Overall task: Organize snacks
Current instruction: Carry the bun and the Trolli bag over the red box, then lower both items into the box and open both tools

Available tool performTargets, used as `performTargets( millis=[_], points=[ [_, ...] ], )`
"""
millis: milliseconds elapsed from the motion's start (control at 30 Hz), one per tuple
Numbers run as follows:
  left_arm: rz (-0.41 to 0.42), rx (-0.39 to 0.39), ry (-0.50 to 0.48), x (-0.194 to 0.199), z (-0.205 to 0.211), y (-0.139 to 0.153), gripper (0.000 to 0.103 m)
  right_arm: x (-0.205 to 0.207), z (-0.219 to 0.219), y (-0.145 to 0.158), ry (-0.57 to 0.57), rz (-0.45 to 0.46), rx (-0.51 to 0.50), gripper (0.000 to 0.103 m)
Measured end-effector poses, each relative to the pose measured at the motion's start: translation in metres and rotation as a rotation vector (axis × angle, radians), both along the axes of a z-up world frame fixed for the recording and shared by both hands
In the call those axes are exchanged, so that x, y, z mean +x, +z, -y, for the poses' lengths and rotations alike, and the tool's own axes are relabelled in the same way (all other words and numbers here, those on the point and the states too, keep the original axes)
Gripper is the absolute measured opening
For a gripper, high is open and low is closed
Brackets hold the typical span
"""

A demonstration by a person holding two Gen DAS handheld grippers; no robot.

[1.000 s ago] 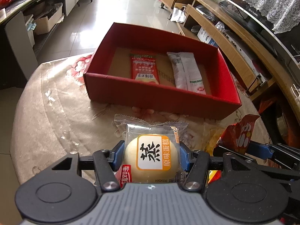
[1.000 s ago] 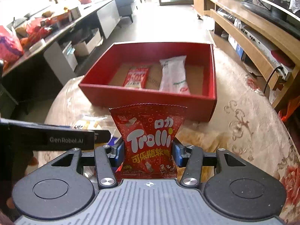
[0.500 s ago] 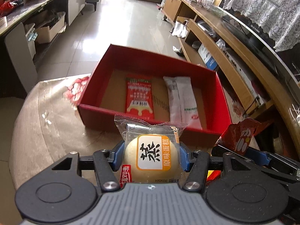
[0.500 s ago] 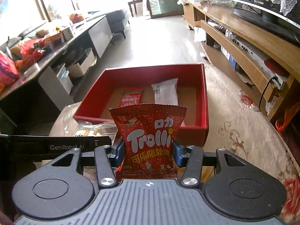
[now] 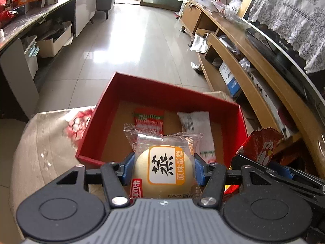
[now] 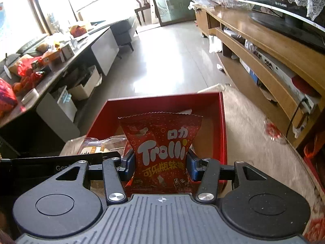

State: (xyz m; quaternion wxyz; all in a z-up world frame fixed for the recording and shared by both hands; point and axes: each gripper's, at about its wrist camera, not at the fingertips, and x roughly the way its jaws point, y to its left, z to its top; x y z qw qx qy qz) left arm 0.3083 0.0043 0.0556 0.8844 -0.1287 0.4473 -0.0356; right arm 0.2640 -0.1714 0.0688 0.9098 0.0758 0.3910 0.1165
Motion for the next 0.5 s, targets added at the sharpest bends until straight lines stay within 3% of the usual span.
performTargets(
  millis=[500],
  points=[
    [0.013,0.07,0.031,0.037,0.01,-0.004,0.054,0.036,0.003,-0.001,0.001,-0.013,-0.035,0.058]
  ],
)
